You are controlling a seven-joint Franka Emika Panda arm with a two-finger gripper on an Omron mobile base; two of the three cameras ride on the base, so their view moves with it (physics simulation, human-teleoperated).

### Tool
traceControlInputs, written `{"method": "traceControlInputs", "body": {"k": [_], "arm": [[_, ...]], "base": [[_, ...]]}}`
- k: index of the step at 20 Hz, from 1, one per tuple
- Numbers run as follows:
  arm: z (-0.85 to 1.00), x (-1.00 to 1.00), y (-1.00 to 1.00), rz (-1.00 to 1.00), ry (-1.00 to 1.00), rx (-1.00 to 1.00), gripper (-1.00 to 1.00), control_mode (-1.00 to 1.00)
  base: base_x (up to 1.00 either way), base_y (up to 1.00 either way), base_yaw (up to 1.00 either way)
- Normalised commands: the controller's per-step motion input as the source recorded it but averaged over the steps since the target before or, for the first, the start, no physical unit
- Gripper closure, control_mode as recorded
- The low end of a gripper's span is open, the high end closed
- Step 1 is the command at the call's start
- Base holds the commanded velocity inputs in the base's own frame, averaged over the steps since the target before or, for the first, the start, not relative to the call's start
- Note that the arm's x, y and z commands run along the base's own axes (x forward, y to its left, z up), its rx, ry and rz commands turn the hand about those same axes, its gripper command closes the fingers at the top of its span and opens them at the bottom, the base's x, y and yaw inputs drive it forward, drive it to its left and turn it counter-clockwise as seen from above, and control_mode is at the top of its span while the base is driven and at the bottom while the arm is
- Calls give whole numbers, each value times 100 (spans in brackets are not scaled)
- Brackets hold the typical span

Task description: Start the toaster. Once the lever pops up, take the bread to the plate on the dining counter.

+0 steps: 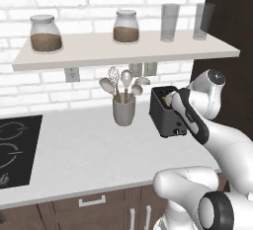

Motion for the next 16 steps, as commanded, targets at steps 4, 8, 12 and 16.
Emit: {"method": "traceControlInputs", "body": {"k": [4,8,12,16], "arm": [[0,0,0,0,0,0,-100,-100],[0,0,0,0,0,0,-100,-100],[0,0,0,0,0,0,-100,-100],[0,0,0,0,0,0,-100,-100]], "base": [[0,0,0],[0,0,0],[0,0,0],[0,0,0]]}}
